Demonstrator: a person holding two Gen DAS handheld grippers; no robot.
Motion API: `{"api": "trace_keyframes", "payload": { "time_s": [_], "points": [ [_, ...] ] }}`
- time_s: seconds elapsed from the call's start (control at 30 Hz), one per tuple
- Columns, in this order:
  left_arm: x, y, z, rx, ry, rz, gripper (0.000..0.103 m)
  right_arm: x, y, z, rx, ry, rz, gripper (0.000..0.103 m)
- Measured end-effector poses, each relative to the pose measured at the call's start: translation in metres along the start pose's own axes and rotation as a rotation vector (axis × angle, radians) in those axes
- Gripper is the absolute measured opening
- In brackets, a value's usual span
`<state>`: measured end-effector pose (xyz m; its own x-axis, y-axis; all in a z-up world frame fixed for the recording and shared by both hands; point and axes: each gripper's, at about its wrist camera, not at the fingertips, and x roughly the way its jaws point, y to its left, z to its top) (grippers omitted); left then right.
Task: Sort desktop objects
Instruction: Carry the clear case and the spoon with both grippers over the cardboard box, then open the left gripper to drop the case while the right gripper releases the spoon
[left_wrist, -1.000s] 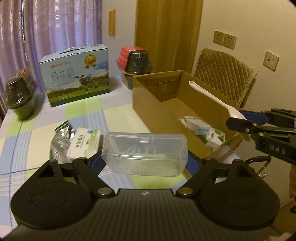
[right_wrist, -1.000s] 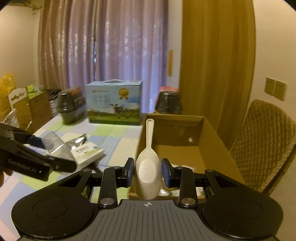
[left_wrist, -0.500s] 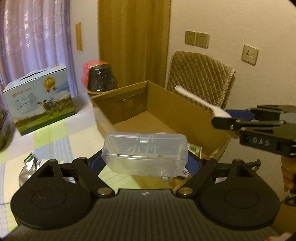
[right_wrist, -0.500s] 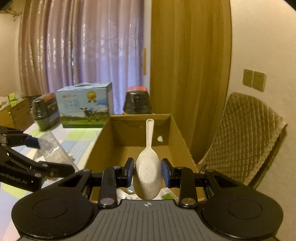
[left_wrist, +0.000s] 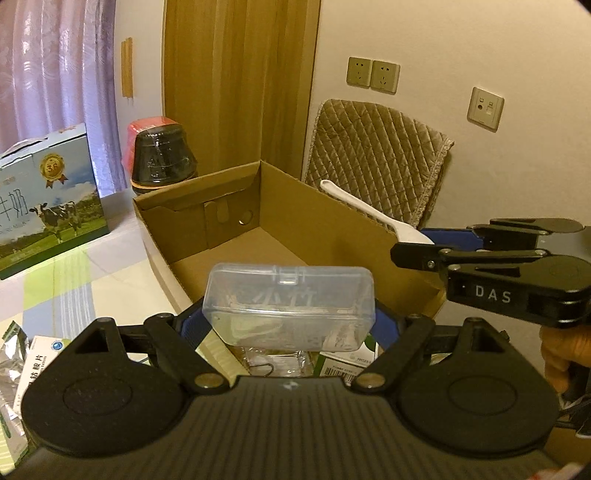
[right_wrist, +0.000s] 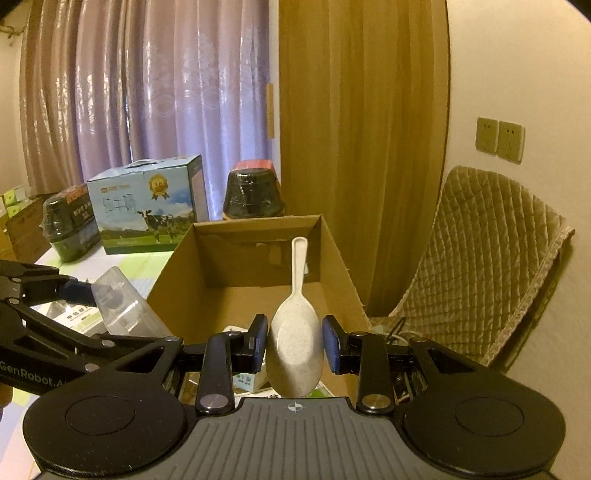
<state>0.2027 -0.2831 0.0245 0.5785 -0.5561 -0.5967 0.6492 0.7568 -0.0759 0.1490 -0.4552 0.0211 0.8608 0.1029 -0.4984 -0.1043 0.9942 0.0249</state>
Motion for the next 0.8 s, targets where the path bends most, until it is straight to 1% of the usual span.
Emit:
{"api": "trace_keyframes", "payload": {
  "time_s": [0.17, 0.23, 0.3, 0.57, 0.8],
  "points": [
    [0.007, 0.002, 0.001, -0.006, 0.003, -0.018, 0.085, 0.004, -0.003, 0.0, 0.008, 0.004, -0.008, 0.029],
    [0.01, 0.004, 0.0, -0.012, 0.005, -0.026, 0.087, 0.004, -0.003, -0.001, 0.008, 0.008, -0.009, 0.029],
    [0.012, 0.006, -0.002, -0.012, 0.014, -0.006, 0.09, 0.004, -0.004, -0.001, 0.008, 0.01, -0.01, 0.029],
    [0.003, 0.017, -0.007, -0.017, 0.013, 0.03, 0.09, 0.001, -0.001, -0.002, 0.009, 0.007, -0.002, 0.029],
    [-0.004, 0.029, -0.01, -0.048, 0.016, 0.057, 0.09, 0.0, 0.004, 0.0, 0.004, 0.005, 0.004, 0.029]
  ]
}}
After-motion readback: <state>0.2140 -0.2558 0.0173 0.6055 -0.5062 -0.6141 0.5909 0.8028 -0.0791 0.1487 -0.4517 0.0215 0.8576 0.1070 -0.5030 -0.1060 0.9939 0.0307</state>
